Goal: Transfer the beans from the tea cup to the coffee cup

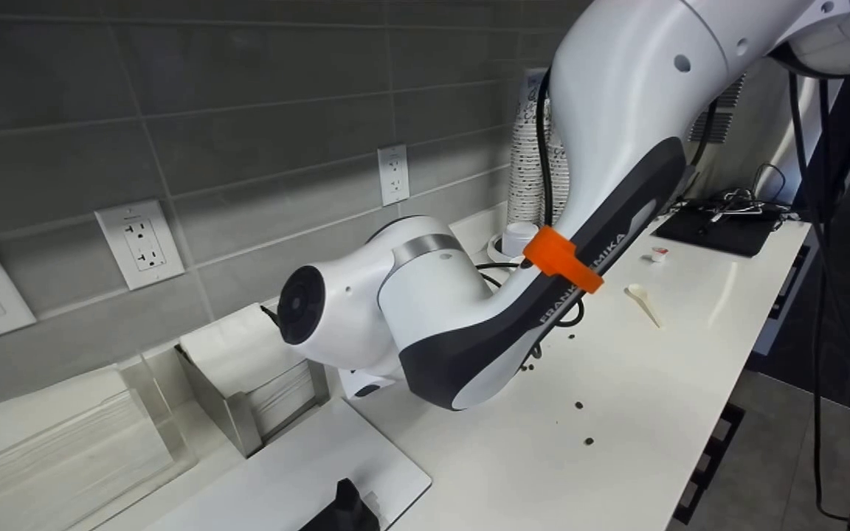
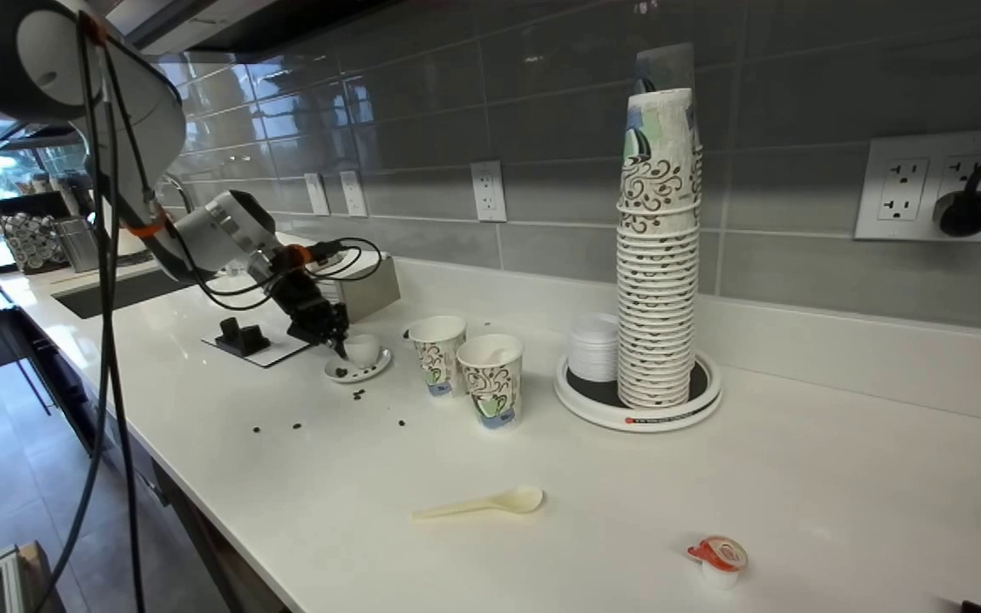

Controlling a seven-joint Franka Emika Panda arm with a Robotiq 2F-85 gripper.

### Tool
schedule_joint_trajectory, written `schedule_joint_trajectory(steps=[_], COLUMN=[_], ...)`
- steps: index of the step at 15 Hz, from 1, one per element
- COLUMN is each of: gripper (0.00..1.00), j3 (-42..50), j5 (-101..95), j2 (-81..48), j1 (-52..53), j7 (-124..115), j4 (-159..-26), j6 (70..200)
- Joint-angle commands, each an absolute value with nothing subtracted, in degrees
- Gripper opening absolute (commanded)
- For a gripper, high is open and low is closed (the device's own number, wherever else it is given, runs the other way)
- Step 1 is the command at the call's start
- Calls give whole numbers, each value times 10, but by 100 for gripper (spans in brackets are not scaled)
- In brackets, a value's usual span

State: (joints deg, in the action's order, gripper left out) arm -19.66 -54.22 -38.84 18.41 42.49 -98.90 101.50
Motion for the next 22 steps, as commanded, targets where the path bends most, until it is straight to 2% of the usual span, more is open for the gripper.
schedule_joint_trajectory(steps=[1, 19, 20, 21, 22], gripper=[3, 3, 9, 36, 37], j3=[-196, -193, -191, -190, -190], j5=[-524, -512, -516, -516, -515], j2=[-370, -343, -343, -343, -342], j1=[183, 182, 184, 184, 183], j7=[436, 437, 437, 436, 435], j4=[-1013, -1047, -1048, -1049, -1050], j6=[1036, 1084, 1082, 1082, 1084])
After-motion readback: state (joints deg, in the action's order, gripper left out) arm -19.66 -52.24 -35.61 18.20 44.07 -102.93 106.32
